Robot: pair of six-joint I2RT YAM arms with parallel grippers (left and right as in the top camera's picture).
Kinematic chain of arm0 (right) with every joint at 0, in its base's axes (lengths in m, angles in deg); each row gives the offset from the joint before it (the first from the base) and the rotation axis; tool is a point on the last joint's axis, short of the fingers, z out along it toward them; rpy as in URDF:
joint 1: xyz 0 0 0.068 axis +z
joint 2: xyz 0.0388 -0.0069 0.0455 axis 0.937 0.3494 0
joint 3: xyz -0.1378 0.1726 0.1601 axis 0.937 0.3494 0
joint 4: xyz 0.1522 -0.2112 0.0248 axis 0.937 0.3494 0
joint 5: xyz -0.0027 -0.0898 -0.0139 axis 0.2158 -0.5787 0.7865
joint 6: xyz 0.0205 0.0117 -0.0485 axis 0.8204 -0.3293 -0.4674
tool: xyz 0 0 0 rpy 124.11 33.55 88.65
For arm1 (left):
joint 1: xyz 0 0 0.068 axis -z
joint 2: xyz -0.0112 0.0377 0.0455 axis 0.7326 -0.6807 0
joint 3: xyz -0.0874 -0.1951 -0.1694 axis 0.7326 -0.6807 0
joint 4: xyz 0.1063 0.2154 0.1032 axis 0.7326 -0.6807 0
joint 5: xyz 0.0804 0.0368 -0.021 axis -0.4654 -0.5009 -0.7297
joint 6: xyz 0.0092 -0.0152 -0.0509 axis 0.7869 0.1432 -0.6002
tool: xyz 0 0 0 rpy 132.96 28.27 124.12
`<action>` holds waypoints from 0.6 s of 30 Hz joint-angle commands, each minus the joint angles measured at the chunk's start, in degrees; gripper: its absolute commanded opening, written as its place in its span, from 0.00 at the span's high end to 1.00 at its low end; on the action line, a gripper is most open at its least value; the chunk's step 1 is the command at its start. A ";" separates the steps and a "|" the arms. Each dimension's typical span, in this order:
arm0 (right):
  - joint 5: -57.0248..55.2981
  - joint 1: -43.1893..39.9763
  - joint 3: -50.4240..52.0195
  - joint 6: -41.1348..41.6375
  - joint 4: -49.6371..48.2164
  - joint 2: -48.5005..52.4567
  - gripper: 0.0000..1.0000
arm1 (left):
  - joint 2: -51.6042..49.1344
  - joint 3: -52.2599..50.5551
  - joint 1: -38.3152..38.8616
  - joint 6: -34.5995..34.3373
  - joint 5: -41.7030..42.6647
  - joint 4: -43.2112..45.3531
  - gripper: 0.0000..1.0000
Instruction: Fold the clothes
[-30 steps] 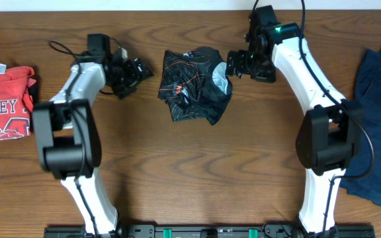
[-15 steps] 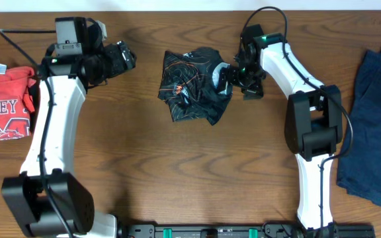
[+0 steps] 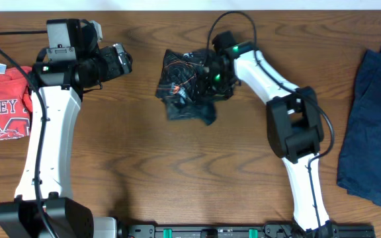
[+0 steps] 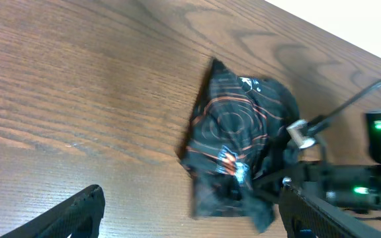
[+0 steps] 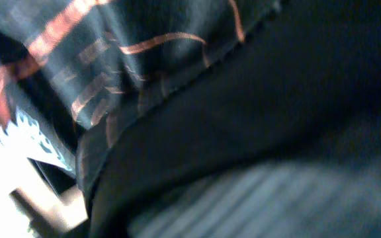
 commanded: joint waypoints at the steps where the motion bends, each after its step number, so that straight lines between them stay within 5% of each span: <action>1: -0.09 2.40 0.83 -0.31 0.15 4.24 0.83 | 1.05 0.24 0.07 1.20 -0.74 -0.81 0.14; 3: -0.07 3.43 0.83 -0.28 -0.26 4.24 0.93 | 1.03 0.24 0.07 1.20 -0.74 -0.92 0.14; 6: 0.24 5.49 0.81 -0.04 -1.64 4.24 0.96 | 1.03 0.24 0.22 1.20 -0.72 -1.01 0.14; 16: 0.87 14.69 0.83 9.75 -16.11 4.24 0.92 | 1.03 0.24 0.72 1.18 -0.70 -1.92 0.14; 18: 1.92 16.57 0.81 11.76 -21.16 4.24 0.81 | 1.03 0.24 0.70 1.18 -0.74 -2.08 0.14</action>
